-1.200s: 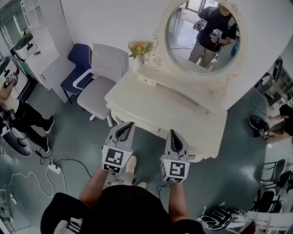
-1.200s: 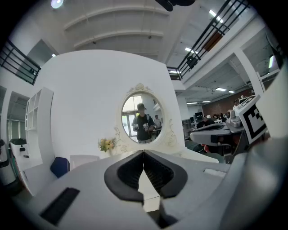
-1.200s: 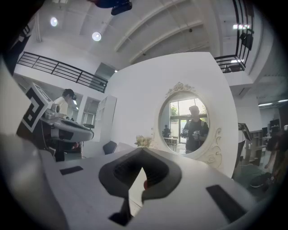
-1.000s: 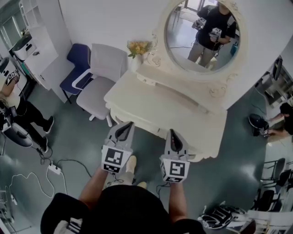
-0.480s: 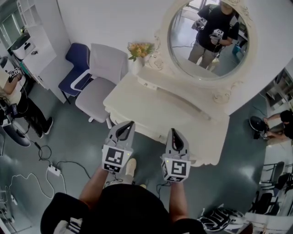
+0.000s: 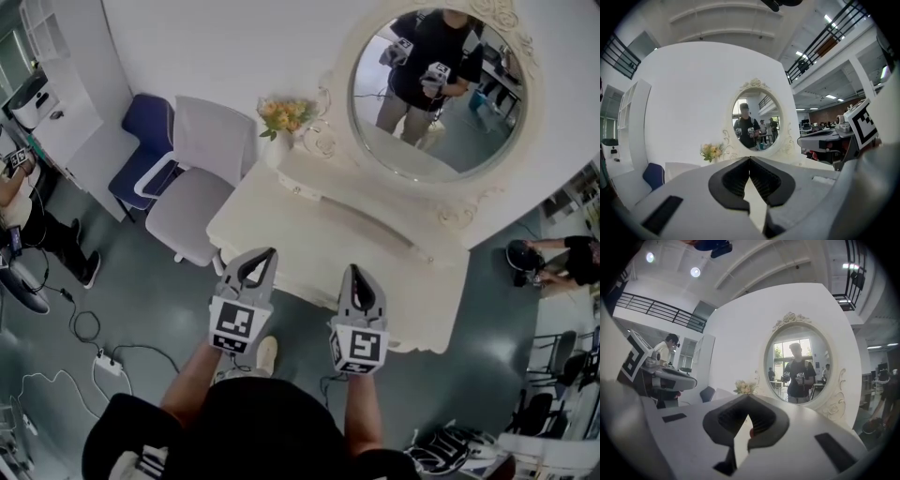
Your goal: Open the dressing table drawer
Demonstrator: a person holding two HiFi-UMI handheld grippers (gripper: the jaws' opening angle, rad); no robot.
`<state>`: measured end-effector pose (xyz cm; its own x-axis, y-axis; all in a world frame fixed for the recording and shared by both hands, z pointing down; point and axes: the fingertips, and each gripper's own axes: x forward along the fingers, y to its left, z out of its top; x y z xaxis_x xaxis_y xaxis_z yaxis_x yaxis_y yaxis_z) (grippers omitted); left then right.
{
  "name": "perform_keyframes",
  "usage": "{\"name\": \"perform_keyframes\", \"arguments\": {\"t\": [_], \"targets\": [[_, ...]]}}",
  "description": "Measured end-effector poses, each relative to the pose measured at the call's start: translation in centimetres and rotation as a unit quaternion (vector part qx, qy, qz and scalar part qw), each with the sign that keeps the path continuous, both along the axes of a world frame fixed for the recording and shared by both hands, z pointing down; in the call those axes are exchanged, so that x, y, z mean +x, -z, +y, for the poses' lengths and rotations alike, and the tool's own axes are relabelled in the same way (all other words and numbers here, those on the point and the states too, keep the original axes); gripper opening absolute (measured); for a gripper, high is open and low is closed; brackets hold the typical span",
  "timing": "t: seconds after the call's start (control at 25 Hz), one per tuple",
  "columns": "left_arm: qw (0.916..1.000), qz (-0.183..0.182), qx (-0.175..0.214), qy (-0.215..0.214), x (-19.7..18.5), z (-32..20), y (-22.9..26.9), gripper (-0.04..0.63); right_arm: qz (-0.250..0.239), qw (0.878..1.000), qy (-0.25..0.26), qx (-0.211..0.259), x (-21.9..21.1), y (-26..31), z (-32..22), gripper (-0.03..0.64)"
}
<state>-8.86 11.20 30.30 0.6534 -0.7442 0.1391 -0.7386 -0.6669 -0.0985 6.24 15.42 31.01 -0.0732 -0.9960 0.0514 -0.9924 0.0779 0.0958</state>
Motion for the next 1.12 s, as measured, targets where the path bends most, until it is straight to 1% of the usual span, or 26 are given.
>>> {"name": "perform_keyframes", "arguments": {"t": [0.32, 0.68, 0.88, 1.12], "targets": [[0.9997, 0.002, -0.003, -0.025, 0.0, -4.2, -0.5, 0.003, 0.003, 1.0, -0.024, 0.0, -0.3, 0.1, -3.7, -0.003], [0.9992, 0.007, -0.007, -0.039, 0.0, -8.0, -1.0, 0.003, 0.008, 0.999, -0.043, -0.009, -0.5, -0.2, -6.7, -0.003], [0.9991, 0.005, -0.011, -0.041, 0.5, -9.7, -1.5, 0.003, 0.004, 0.999, -0.044, -0.007, 0.2, -0.9, -8.2, -0.003], [0.9992, 0.001, -0.023, -0.034, 1.4, -11.8, -2.6, 0.003, -0.002, 0.999, -0.043, -0.019, 1.2, -2.0, -10.1, -0.003]]}}
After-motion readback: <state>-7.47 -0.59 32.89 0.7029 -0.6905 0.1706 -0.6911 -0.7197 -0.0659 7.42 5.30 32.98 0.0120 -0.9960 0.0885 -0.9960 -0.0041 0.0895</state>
